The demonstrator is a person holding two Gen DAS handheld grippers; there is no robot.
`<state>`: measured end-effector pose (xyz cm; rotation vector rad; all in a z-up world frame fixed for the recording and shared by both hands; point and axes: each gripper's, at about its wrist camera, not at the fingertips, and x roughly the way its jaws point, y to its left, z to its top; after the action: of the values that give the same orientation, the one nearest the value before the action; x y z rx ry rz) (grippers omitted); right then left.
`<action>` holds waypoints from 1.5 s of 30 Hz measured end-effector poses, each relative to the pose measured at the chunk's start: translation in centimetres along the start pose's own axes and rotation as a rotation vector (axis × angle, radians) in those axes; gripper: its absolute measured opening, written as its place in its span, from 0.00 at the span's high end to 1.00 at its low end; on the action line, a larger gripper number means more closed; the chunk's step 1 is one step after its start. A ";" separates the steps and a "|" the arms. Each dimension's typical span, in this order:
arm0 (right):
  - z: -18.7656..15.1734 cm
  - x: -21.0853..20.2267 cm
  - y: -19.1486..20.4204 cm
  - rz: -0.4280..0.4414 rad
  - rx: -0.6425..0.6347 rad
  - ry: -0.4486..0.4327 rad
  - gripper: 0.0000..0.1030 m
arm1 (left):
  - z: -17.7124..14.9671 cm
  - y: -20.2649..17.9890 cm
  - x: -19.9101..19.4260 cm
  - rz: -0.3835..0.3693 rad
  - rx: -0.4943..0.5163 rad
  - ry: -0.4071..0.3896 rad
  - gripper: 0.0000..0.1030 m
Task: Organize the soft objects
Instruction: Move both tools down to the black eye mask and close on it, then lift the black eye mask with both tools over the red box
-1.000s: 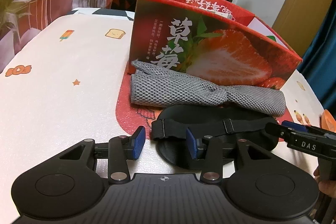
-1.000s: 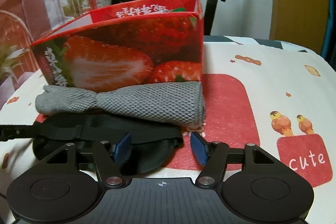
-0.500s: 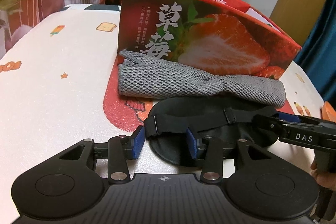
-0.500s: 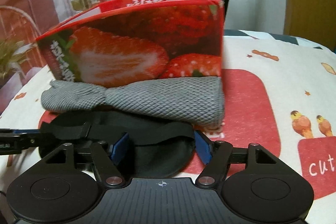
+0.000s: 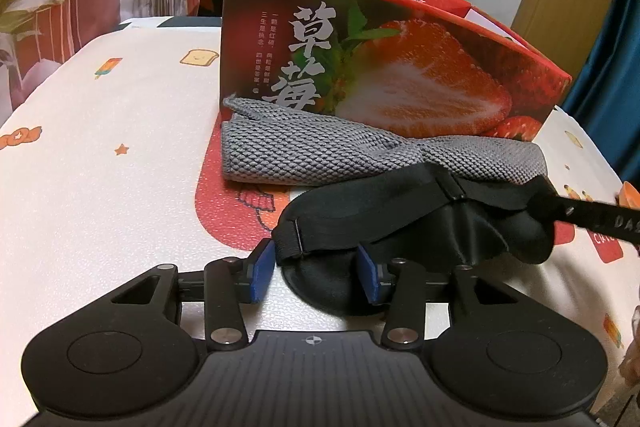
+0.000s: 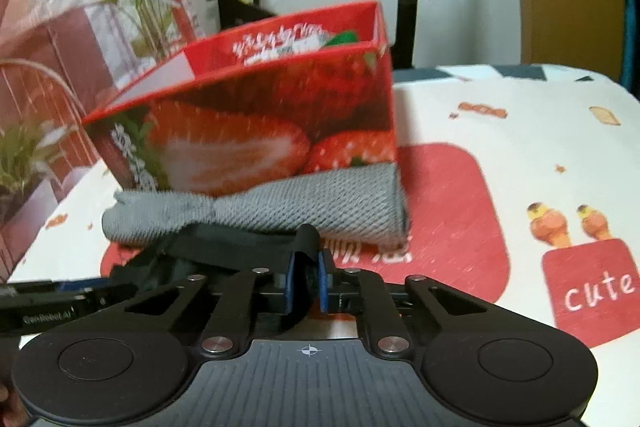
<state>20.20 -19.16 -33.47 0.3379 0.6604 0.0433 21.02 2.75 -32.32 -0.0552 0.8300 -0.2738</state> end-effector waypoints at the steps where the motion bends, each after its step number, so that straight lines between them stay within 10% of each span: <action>1: 0.1 -0.2 -0.1 -0.007 -0.004 -0.009 0.92 | 0.0 0.1 0.0 -0.002 -0.001 0.000 0.54; 22: -1.3 0.5 -1.7 -0.080 -0.017 0.022 0.93 | 0.9 2.0 1.2 -0.179 -0.207 -0.007 0.44; 23: -1.3 0.5 -1.8 -0.081 -0.012 0.024 0.93 | 1.0 2.0 1.3 -0.186 -0.213 -0.006 0.45; 26: -1.3 0.2 -1.9 -0.083 -0.004 0.017 0.93 | 1.1 1.6 1.4 -0.172 -0.193 0.005 0.90; 45: 0.6 -4.1 0.1 0.019 -0.024 -0.110 0.94 | 2.1 0.5 -5.7 -0.131 -0.096 -0.189 0.93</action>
<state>17.36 -19.83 -30.54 0.3215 0.5474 0.0499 18.97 4.60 -26.89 -0.2228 0.6518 -0.3463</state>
